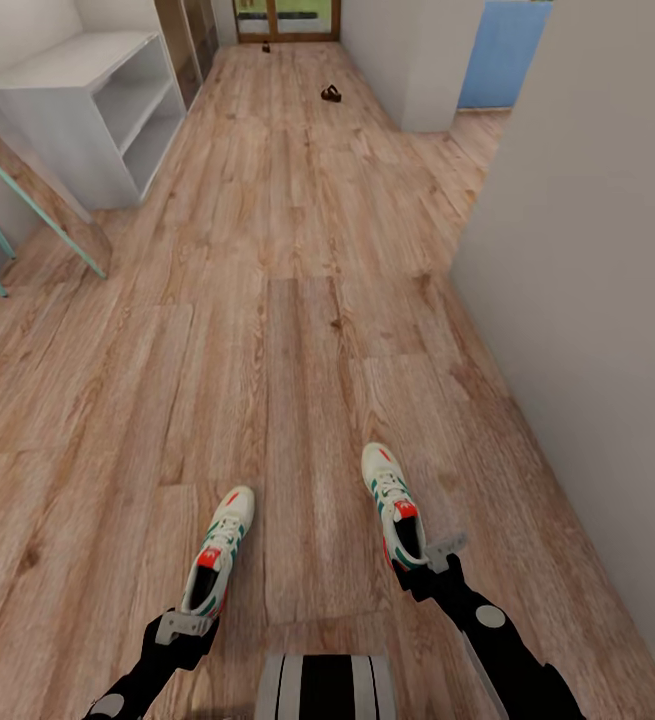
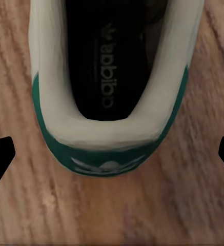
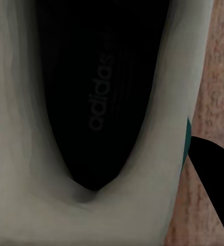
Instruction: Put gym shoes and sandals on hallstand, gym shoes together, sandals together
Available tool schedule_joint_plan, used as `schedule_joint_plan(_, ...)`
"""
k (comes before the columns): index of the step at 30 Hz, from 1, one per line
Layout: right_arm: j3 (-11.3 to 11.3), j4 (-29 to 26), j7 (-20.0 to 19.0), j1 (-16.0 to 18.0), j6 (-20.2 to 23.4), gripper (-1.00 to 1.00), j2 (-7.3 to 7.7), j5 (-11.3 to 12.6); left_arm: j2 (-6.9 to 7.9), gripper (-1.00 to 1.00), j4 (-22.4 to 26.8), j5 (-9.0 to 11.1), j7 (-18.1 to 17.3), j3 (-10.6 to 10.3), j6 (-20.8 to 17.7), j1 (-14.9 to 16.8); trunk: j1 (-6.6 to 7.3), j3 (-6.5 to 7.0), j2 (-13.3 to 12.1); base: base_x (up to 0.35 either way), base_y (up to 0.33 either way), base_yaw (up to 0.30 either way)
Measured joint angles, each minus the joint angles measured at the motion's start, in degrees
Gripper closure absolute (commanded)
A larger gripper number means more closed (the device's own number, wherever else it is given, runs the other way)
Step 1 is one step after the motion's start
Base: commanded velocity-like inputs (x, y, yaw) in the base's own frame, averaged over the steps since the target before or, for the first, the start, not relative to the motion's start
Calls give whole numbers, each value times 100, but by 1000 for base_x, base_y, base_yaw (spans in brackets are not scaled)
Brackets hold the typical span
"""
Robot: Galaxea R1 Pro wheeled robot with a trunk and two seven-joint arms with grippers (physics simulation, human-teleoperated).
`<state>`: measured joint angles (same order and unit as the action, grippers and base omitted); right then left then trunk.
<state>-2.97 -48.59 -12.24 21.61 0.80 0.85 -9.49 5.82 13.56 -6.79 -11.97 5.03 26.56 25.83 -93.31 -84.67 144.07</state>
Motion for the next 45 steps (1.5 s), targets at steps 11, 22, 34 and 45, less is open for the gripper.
schedule_joint_plan(11, 16, -360, -6, 3, 4, 100, 10, 13, 0, -100, 0, 0, 7, 0, 4, 7, -2, -22, 2, 0, 0, 0)
schedule_joint_plan(22, -8, -1614, -2, 1, 572, 100, 3, 11, -8, -100, 2, 0, 3, 0, 16, 7, -15, -133, 8, 0, 0, 0)
schedule_joint_plan(34, -16, -1796, -2, 0, 639, 100, 0, 9, -4, -100, 9, 1, 8, 2, 37, 14, -15, -134, 8, 0, 0, 0)
schedule_joint_plan(45, -16, -1789, -3, 1, 639, 100, 0, 9, 0, -100, 9, 0, 16, 9, 30, 16, -23, -200, 12, 0, 0, 0)
